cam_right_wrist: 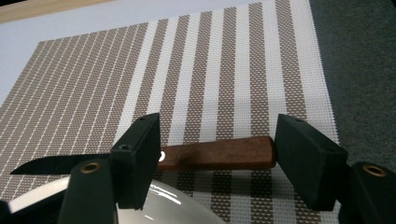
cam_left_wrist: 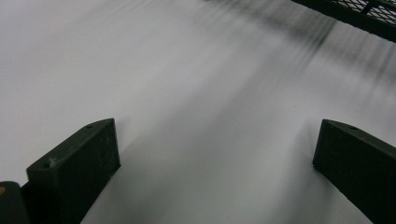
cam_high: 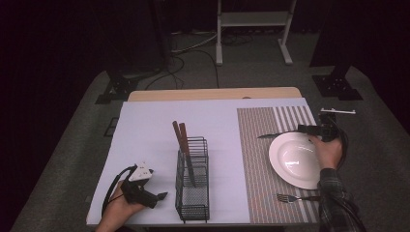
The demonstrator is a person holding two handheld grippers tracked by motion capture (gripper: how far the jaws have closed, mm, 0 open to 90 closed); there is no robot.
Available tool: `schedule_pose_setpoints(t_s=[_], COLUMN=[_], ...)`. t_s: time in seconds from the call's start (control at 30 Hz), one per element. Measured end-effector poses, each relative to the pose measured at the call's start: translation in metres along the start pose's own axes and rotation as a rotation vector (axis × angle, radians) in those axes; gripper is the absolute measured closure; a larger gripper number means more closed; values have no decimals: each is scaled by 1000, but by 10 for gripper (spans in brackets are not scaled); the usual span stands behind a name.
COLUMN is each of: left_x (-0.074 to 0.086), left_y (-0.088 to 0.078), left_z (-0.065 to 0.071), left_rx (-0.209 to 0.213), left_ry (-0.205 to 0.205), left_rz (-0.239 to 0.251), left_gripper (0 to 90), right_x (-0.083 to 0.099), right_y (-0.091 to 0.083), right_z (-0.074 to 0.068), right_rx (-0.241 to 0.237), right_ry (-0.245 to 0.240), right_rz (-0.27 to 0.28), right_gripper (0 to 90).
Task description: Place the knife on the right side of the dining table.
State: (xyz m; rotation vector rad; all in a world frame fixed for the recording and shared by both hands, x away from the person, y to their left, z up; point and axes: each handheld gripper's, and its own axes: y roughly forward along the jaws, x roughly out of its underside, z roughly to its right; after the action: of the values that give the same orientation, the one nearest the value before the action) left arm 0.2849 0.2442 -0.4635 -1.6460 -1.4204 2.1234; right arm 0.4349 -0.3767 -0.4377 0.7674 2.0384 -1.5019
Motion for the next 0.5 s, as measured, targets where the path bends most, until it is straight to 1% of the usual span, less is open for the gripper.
schedule_pose_setpoints(t_s=[0.03,0.1,0.23,0.3,0.37,0.5], left_x=[0,0,0,0,0,0], left_y=[0,0,0,0,0,0], left_z=[0,0,0,0,0,0], left_rx=[0,0,0,0,0,0], left_ry=[0,0,0,0,0,0], left_rz=[0,0,0,0,0,0], left_gripper=[0,0,0,0,0,0], right_x=[0,0,0,0,1,1], right_y=[0,0,-1,-3,-5,-10], right_z=[0,1,0,0,-1,-7], right_rx=[8,3,7,8,4,-13], right_ry=[4,9,4,2,1,-20], right_rz=[0,5,10,35,45,71], right_gripper=[310,314,313,313,311,291])
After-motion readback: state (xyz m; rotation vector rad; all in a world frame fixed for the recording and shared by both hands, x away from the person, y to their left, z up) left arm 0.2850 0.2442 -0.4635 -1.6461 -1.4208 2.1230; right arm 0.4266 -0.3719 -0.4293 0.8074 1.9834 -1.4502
